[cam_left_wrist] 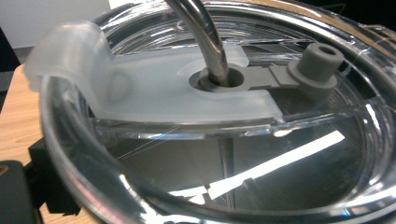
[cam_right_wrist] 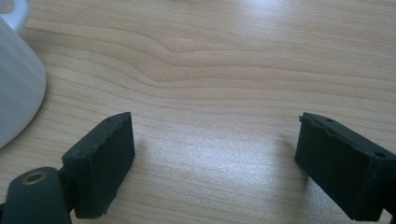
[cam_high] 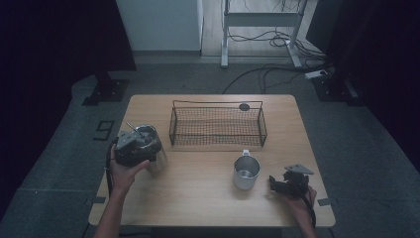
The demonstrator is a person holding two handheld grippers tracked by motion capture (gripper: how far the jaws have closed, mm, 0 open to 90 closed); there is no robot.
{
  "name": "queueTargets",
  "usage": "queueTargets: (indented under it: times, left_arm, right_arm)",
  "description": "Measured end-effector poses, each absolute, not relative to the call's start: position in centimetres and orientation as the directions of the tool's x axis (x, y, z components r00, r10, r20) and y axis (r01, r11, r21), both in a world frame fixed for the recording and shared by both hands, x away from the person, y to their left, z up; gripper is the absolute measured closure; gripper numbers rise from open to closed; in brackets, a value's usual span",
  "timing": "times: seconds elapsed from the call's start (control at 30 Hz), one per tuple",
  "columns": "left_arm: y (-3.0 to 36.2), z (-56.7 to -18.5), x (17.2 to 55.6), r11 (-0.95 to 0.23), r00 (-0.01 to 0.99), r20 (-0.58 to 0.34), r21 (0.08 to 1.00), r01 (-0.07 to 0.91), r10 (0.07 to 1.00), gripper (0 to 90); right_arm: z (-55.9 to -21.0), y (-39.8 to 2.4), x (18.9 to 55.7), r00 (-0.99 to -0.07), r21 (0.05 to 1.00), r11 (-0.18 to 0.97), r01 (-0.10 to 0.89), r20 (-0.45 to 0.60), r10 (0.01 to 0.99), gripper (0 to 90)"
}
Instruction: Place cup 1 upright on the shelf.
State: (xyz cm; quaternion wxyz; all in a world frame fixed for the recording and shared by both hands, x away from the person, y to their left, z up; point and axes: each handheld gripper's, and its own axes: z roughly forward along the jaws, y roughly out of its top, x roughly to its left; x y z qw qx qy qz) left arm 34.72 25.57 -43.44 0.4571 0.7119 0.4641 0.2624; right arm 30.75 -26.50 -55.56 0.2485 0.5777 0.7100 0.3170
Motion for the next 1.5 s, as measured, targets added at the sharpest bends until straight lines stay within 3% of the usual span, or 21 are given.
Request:
queueTargets:
  times: [1.5]
  left_arm:
    - [22.3,-38.9,35.3,-0.165,0.485,-0.045,0.909,0.382,0.873,4.0]
  right_arm:
    - [-55.5,-26.5,30.7,-0.2,0.737,0.125,0.665,0.014,0.98,12.5]
